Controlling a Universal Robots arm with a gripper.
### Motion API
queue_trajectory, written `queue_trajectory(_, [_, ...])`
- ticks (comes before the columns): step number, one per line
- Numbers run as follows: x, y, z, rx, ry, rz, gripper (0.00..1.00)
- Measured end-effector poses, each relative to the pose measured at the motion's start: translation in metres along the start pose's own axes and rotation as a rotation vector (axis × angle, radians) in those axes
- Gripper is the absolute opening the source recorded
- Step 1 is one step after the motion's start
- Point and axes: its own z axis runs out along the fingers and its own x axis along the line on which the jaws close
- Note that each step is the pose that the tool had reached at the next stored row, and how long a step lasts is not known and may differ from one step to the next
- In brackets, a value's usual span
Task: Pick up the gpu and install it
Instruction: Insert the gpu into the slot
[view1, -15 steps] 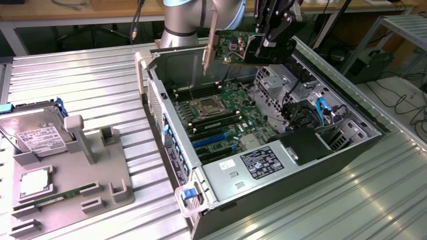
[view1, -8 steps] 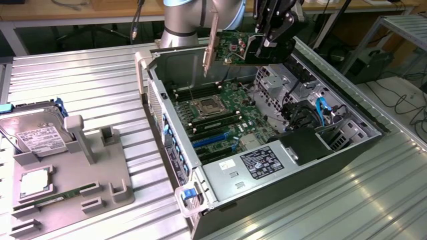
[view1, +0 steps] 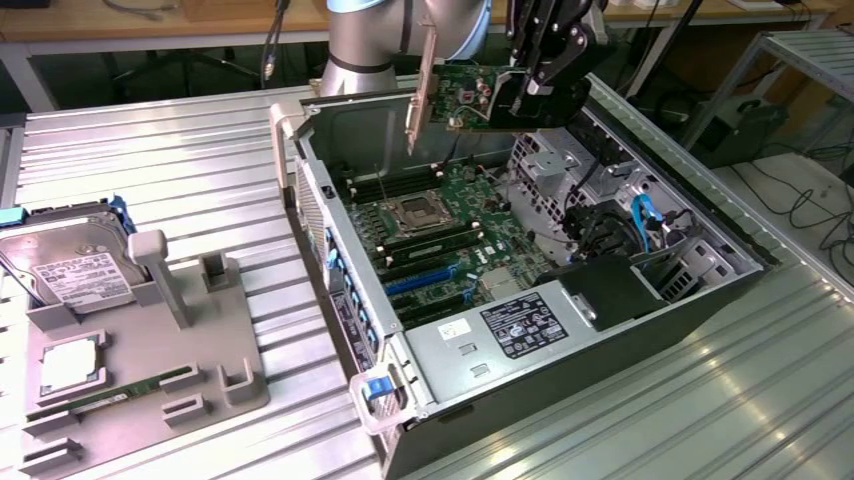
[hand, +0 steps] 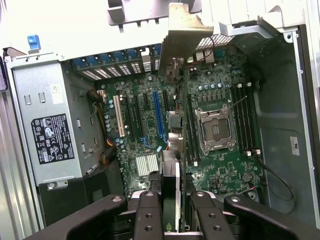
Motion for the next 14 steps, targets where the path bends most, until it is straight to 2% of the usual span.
queue_trajectory(14, [0.0001, -0.0001, 0.0043, 0.0, 0.0002, 0.0, 0.27])
